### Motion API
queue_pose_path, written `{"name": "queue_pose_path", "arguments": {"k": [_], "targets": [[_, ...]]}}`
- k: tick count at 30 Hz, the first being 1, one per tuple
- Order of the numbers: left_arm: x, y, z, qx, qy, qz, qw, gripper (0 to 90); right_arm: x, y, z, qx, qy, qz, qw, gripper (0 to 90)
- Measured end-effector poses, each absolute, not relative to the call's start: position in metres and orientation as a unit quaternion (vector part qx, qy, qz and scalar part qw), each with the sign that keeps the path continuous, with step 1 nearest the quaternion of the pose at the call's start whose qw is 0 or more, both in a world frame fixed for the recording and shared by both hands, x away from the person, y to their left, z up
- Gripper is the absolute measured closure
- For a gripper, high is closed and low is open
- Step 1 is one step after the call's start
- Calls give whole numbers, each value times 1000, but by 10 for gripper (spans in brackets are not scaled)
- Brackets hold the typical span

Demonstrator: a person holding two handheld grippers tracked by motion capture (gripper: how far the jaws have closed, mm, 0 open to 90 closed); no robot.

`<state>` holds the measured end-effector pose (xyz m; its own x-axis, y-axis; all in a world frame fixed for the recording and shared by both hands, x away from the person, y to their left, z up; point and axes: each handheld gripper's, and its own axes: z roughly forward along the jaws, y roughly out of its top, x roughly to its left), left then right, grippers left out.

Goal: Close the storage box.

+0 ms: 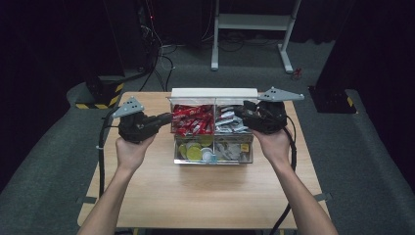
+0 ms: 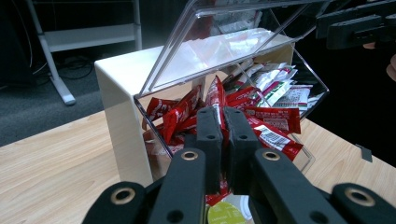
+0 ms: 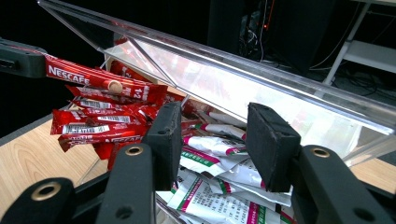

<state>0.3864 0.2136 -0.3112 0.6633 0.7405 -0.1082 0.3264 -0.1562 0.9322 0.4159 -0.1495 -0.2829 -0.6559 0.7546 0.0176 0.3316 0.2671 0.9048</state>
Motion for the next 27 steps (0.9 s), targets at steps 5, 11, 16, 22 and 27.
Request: {"name": "queue_pose_path", "arguments": {"k": [5,11,16,22,27], "targets": [[384,215,-311,734,363,192,541,862,416,-150,-283,354,766,491,215,559],[381,219,-311,732,363,193,542,863,416,-150,-283,354,767,491,215,559],[376,224,-309,730,362,196,545,863,416,-150,-283,355,766,491,214,559],[373,227,-309,730,362,196,546,863,416,-150,-283,355,766,491,215,558],[371,227,-308,728,360,198,548,863,416,-150,-283,355,766,491,215,558]]}}
